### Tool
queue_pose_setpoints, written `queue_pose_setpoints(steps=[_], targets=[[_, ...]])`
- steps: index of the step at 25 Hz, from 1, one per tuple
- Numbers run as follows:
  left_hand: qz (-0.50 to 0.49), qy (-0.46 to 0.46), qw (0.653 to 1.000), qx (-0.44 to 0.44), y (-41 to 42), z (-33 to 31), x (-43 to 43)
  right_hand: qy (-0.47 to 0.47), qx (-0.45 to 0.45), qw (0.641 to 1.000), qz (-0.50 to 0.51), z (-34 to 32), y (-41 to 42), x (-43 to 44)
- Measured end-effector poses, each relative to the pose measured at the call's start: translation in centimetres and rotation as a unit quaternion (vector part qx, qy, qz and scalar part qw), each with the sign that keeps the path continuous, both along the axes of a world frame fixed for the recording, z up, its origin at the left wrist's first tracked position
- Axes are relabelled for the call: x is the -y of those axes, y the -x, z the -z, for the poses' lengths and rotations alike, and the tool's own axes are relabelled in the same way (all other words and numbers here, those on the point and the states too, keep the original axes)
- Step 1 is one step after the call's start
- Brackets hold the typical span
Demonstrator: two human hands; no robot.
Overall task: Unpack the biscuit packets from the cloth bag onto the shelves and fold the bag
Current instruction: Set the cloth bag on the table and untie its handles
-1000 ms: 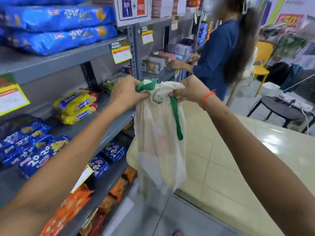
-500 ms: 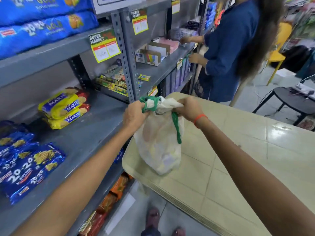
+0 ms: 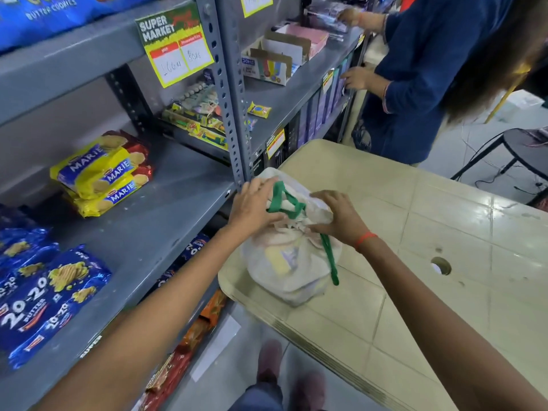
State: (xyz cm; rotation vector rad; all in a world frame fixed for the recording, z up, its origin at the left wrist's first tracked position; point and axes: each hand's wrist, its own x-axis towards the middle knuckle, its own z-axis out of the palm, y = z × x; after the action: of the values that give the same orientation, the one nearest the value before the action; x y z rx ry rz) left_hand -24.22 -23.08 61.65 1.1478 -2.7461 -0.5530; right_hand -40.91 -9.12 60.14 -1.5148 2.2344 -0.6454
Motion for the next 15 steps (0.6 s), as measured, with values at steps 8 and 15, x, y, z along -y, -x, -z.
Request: queue_pose_setpoints(steps=[8, 15], targets=[[-0.172, -0.208, 0.938, -0.218, 3.4, -0.3, 2.1, 0.020, 0.280, 0.950, 0.132, 0.0, 1.8, -0.1], [0.152, 0.107, 0.982, -0.019, 3.6, 1.7, -1.6, 0.052, 0.322, 0.940, 0.096, 0.3, 2.4, -0.9]])
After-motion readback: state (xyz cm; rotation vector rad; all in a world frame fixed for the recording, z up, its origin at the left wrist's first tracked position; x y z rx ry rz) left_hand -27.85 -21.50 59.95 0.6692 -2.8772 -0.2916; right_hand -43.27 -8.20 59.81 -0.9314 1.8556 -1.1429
